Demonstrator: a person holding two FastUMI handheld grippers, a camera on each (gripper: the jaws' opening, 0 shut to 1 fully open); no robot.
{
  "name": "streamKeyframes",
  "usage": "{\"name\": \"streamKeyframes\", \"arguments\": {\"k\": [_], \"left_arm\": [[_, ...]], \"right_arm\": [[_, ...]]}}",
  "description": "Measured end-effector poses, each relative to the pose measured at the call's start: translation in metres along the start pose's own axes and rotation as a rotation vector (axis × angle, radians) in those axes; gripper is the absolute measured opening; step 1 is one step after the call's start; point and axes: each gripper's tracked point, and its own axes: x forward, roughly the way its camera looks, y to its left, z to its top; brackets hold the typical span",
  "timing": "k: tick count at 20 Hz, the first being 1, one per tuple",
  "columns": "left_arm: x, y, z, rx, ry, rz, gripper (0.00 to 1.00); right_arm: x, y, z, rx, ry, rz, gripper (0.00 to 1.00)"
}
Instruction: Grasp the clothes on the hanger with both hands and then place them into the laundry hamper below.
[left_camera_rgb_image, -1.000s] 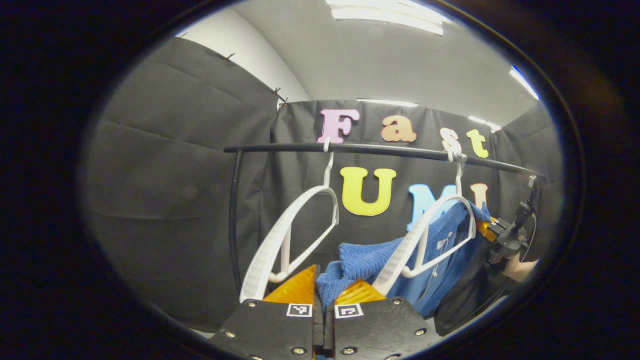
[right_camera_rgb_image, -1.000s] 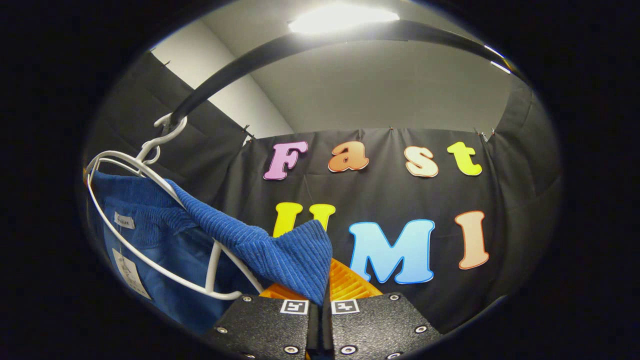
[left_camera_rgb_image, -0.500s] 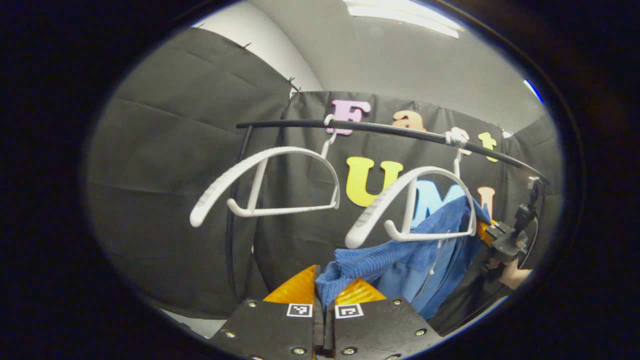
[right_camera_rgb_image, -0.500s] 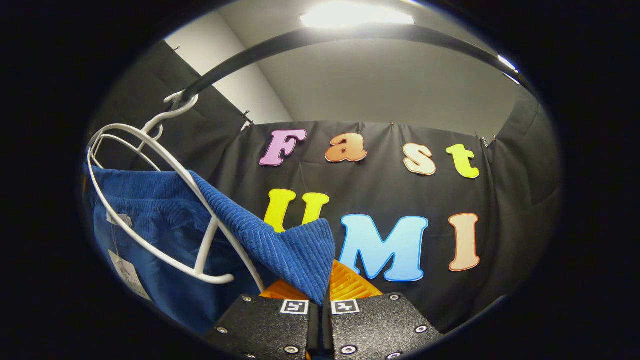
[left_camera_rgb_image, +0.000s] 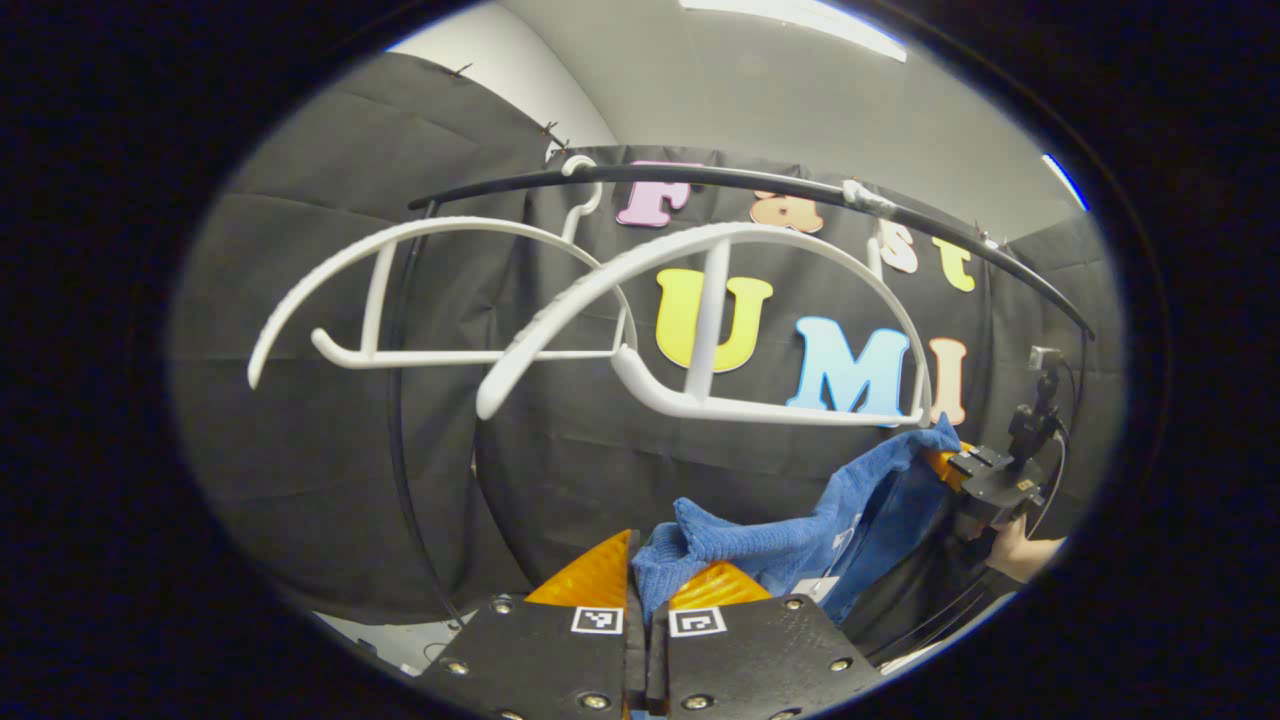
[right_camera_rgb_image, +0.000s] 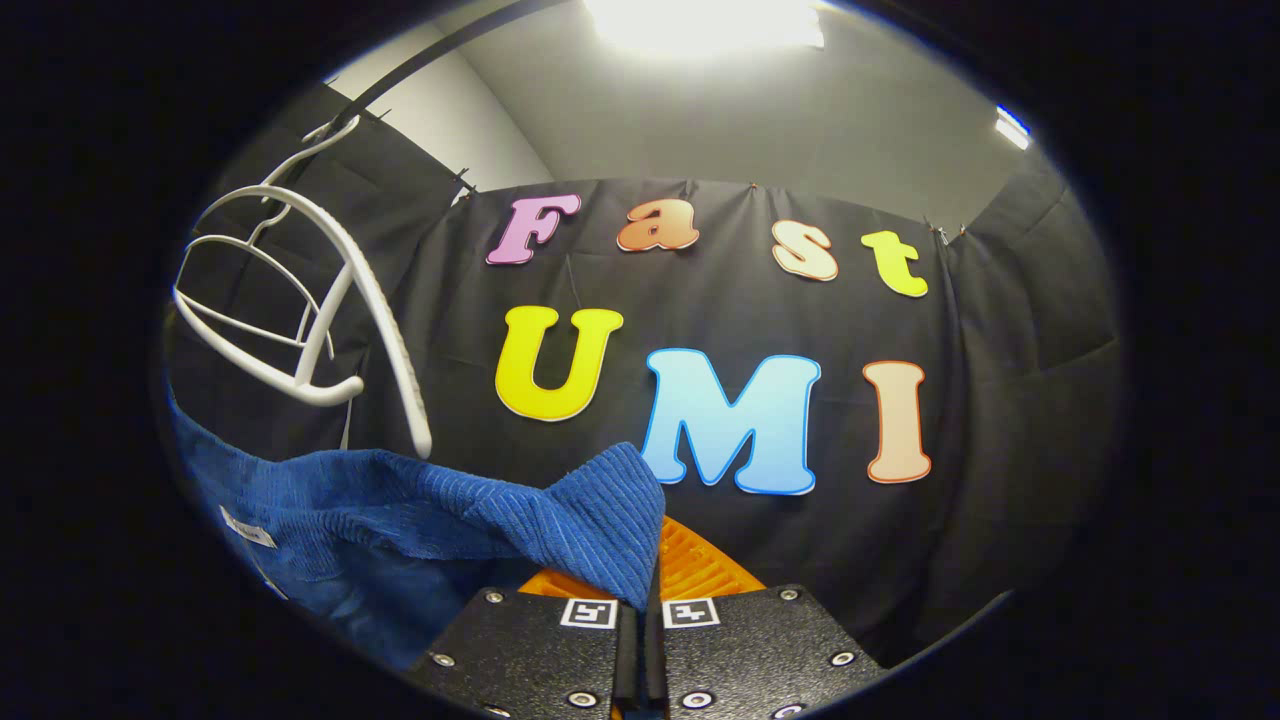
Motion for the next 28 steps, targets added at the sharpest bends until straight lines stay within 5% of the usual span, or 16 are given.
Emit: {"name": "streamKeyframes", "arguments": {"k": [11,15,21,28], "left_arm": [[-0.089,0.001,-0.027,-0.087,0.053,0.04,0.02],[-0.148,0.024,-0.032,0.027,0.085,0.008,0.02],[-0.188,0.022,-0.04,0.143,0.147,-0.143,0.06],[-0.243,-0.005,-0.085,0.205,0.221,-0.414,0.02]], "right_arm": [[-0.118,0.007,-0.038,0.099,0.216,0.024,0.02],[-0.181,0.019,-0.033,0.13,0.31,-0.002,0.03],[-0.278,0.044,-0.013,0.163,0.405,-0.077,0.02],[-0.378,0.074,0.005,0.173,0.47,-0.199,0.02]]}}
